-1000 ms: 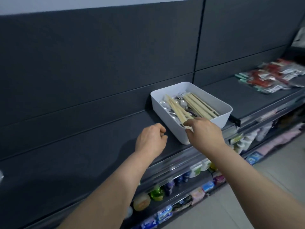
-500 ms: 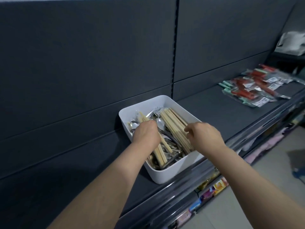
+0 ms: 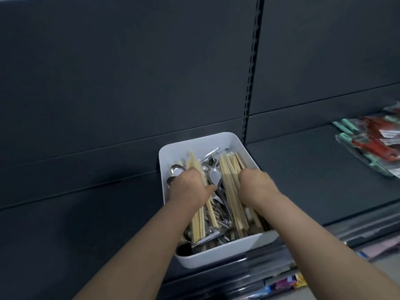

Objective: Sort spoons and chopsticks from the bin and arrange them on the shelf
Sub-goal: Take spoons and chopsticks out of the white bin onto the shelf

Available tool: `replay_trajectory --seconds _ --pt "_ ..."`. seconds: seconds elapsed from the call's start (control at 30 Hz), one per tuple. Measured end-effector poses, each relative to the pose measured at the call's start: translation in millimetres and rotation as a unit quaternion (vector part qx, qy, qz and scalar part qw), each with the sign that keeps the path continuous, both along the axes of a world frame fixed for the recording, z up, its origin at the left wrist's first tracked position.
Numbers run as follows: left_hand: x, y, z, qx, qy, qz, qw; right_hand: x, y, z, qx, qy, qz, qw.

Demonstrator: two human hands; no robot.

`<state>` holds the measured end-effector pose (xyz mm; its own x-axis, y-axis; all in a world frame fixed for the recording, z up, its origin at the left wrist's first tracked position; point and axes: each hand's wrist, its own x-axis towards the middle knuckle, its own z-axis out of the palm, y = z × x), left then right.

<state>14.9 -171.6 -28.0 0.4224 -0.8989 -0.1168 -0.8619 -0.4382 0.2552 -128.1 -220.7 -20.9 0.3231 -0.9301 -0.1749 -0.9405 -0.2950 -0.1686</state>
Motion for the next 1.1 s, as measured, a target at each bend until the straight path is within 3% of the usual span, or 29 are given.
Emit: replay_trajectory --seconds 0.17,0.37,0.47,0.57,0.63,0.8,1.0,1.1 --pt "-20 -10 1 0.018 -0.002 0.048 0.999 -10 -9 -3 -0.022 -0.055 0.033 0.998" --pt "-10 -4 4 -0.121 0.15 0.103 0.976 -12 -13 -3 -0.006 -0.139 0.068 0.988" --pt "1 4 9 -0.276 0.221 0.157 0.922 0 -8 7 -0.028 -0.218 0.095 0.971" --pt "28 15 26 -0.429 0.264 0.242 0.829 23 -1 22 -0.076 -0.286 0.127 0.947" --pt "53 30 38 -0.462 0.294 0.284 0.787 45 8 34 -0.079 -0.315 0.142 0.935" --pt "114 88 30 -0.328 0.255 0.307 0.856 112 47 36 -0.013 -0.308 0.203 0.929" --pt "180 151 -10 -0.29 0.17 0.339 0.879 184 97 -3 0.035 -0.236 0.25 0.938" --pt "209 166 -20 -0.188 0.121 0.288 0.931 209 110 -21 0.048 -0.192 0.23 0.953"
